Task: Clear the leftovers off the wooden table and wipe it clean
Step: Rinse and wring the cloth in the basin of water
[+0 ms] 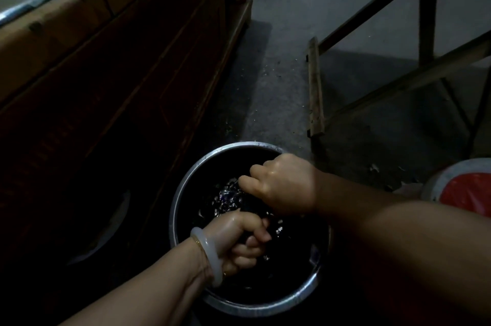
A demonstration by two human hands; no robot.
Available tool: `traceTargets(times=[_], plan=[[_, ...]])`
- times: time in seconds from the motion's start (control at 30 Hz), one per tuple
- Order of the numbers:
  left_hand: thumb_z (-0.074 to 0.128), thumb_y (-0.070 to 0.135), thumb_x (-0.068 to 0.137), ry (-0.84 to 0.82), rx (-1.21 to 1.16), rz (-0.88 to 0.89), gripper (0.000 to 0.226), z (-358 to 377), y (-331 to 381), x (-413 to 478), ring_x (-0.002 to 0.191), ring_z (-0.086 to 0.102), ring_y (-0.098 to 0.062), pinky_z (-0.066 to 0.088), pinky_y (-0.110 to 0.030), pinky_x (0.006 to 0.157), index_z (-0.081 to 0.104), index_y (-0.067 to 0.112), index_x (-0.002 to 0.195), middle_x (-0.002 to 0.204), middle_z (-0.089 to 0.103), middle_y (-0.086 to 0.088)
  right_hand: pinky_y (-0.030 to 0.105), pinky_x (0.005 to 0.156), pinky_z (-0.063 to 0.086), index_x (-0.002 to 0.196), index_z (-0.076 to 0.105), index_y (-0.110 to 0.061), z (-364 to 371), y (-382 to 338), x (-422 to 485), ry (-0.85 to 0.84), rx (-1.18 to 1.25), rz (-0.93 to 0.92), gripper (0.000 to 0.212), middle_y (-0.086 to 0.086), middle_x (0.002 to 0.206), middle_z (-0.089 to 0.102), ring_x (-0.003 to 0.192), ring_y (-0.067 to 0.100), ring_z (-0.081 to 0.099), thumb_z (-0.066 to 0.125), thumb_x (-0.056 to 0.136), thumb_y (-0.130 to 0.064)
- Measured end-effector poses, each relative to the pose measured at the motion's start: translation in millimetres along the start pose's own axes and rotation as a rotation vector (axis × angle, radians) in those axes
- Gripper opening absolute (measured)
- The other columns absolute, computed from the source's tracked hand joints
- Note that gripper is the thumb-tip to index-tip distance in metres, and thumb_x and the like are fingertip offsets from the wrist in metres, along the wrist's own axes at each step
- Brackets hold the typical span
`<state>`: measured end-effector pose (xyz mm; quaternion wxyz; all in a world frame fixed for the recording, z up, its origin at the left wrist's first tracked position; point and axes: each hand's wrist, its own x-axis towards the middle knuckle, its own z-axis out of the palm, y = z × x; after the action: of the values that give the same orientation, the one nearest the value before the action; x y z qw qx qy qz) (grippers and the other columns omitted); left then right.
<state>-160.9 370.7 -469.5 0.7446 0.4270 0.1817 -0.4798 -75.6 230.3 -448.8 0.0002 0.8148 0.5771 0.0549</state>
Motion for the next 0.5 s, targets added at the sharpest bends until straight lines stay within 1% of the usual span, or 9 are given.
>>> traceTargets(times=[0.1, 0.17, 0.2, 0.27, 0.3, 0.33, 0.37, 0.43, 0.5], plan=[[0.057, 0.003, 0.062, 0.069, 0.1, 0.041, 0.014, -4.5, 6.4, -0.9, 0.029, 0.024, -0.005, 0.016, -0.011, 0.032, 0.047, 0.015, 0.064, 0.046, 0.036, 0.001, 0.025, 0.039, 0.03, 0.092, 0.063, -0.012, -1.8, 0.5, -1.5, 0.039, 0.001, 0.078, 0.037, 0.005, 0.071, 0.058, 0.051, 0.025, 0.058, 0.074, 0.064, -0.034], [0.065, 0.005, 0.068, 0.201, 0.215, 0.111, 0.014, -9.4, 12.5, -0.4, 0.037, 0.035, -0.009, 0.024, -0.015, 0.036, 0.054, 0.013, 0.068, 0.051, 0.045, -0.001, 0.029, 0.045, 0.035, 0.102, 0.06, -0.013, -4.4, 2.1, -0.9, 0.032, 0.035, 0.161, 0.038, 0.006, 0.088, 0.057, 0.07, 0.025, 0.061, 0.074, 0.07, -0.029], [0.069, 0.006, 0.071, 0.275, 0.266, 0.157, 0.015, -11.5, 14.9, 0.2, 0.043, 0.043, -0.012, 0.033, -0.017, 0.04, 0.056, 0.012, 0.075, 0.055, 0.052, -0.002, 0.03, 0.049, 0.036, 0.109, 0.058, -0.014, -6.2, 2.4, -0.1, 0.011, 0.058, 0.213, 0.041, 0.006, 0.099, 0.055, 0.083, 0.025, 0.06, 0.073, 0.074, -0.029], [0.078, 0.008, 0.065, 0.396, 0.331, 0.24, 0.039, -17.6, 19.2, -0.7, 0.064, 0.06, -0.021, 0.051, -0.031, 0.059, 0.057, 0.011, 0.098, 0.075, 0.065, -0.007, 0.031, 0.059, 0.039, 0.122, 0.051, -0.02, -13.7, 2.9, 2.6, -0.104, 0.124, 0.353, 0.05, 0.004, 0.116, 0.046, 0.105, 0.022, 0.052, 0.071, 0.079, -0.034], [0.081, 0.006, 0.063, 0.446, 0.349, 0.264, 0.051, -20.8, 21.3, -2.1, 0.073, 0.063, -0.024, 0.054, -0.036, 0.068, 0.055, 0.013, 0.107, 0.088, 0.067, -0.009, 0.031, 0.066, 0.042, 0.127, 0.048, -0.023, -18.2, 4.6, 4.1, -0.193, 0.168, 0.425, 0.057, 0.003, 0.121, 0.044, 0.111, 0.021, 0.049, 0.073, 0.078, -0.036], [0.081, 0.002, 0.066, 0.472, 0.372, 0.292, 0.056, -22.7, 23.2, -3.3, 0.075, 0.064, -0.022, 0.053, -0.034, 0.067, 0.052, 0.015, 0.112, 0.096, 0.067, -0.01, 0.031, 0.073, 0.045, 0.131, 0.046, -0.026, -22.5, 7.3, 5.1, -0.267, 0.235, 0.498, 0.066, 0.002, 0.124, 0.046, 0.113, 0.02, 0.049, 0.077, 0.074, -0.037], [0.078, -0.002, 0.069, 0.482, 0.396, 0.316, 0.057, -24.7, 24.7, -5.2, 0.072, 0.064, -0.019, 0.053, -0.029, 0.06, 0.05, 0.017, 0.116, 0.098, 0.066, -0.009, 0.031, 0.081, 0.048, 0.133, 0.045, -0.028, -26.2, 10.4, 5.3, -0.315, 0.349, 0.588, 0.075, 0.001, 0.126, 0.05, 0.114, 0.019, 0.052, 0.083, 0.069, -0.036], [0.072, -0.008, 0.072, 0.469, 0.398, 0.366, 0.061, -26.3, 27.2, -9.9, 0.073, 0.063, -0.018, 0.051, -0.023, 0.053, 0.048, 0.019, 0.121, 0.099, 0.064, -0.008, 0.034, 0.09, 0.054, 0.131, 0.048, -0.028, -33.4, 16.2, 3.5, -0.325, 0.666, 0.821, 0.086, 0.0, 0.124, 0.059, 0.108, 0.017, 0.06, 0.092, 0.059, -0.033], [0.076, -0.006, 0.065, 0.49, 0.432, 0.445, 0.072, -30.5, 26.0, -12.8, 0.084, 0.067, -0.018, 0.055, -0.025, 0.061, 0.047, 0.02, 0.127, 0.104, 0.065, -0.005, 0.038, 0.077, 0.06, 0.121, 0.054, -0.023, -38.5, 19.0, -0.7, -0.274, 0.974, 1.041, 0.075, 0.004, 0.11, 0.066, 0.089, 0.017, 0.067, 0.094, 0.058, -0.031]])
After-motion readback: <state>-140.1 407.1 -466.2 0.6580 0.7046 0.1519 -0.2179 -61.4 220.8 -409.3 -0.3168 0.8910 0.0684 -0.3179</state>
